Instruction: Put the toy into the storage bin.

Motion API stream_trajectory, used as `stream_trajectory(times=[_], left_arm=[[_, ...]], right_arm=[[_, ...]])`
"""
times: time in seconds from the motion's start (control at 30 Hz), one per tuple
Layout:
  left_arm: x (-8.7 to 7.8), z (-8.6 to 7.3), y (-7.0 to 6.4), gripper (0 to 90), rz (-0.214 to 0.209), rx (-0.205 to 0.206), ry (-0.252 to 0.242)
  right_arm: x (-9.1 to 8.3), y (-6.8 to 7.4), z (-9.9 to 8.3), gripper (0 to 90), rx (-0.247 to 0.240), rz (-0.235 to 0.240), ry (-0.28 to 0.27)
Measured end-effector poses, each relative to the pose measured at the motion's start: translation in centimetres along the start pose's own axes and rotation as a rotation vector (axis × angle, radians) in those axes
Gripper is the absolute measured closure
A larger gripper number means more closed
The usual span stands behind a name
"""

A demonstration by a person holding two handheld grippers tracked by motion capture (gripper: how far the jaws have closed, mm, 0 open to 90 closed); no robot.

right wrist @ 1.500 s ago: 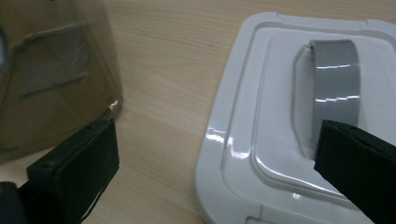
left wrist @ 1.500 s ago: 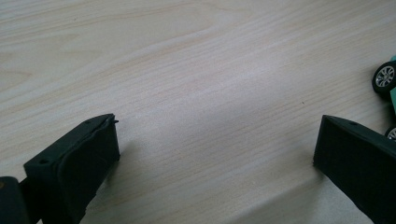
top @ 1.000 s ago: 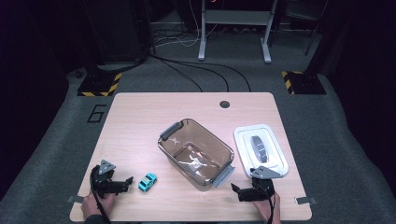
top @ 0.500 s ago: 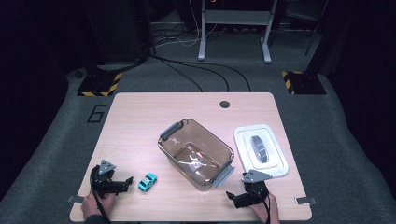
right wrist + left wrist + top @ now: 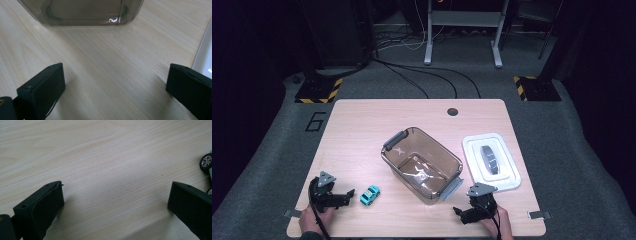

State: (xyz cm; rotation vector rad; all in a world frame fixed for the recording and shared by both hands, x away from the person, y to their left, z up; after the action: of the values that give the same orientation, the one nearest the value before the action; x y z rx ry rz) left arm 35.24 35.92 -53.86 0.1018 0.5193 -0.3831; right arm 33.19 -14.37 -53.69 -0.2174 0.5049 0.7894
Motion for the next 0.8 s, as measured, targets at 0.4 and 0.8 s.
stream_trajectory(times=[0.4,0.8], left_arm=[[0.1,0.1,0.1,0.0,-0.035,0.017,-0.001],[-0.9,2.3,-0.5,0.9,-0.046,0.047,0.019]], right_arm=[[0.1,0.0,0.0,0.0,-0.001,0.001,0.002],[0.1,-0.1,0.0,0.0,-0.017,0.013,0.004]])
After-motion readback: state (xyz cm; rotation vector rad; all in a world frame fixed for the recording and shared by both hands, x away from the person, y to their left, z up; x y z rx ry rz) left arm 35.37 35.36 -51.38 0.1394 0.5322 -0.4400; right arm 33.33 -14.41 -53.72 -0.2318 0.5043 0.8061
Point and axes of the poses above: each handheld gripper's, and its own axes: x roughly forward along the jaws, z roughly out of its top, y roughly to its left, the point moved 1 cm from there along x, roughly forward along the jaws, and after that the axes turned 14 degrees about -y, right-handed, at the moved point
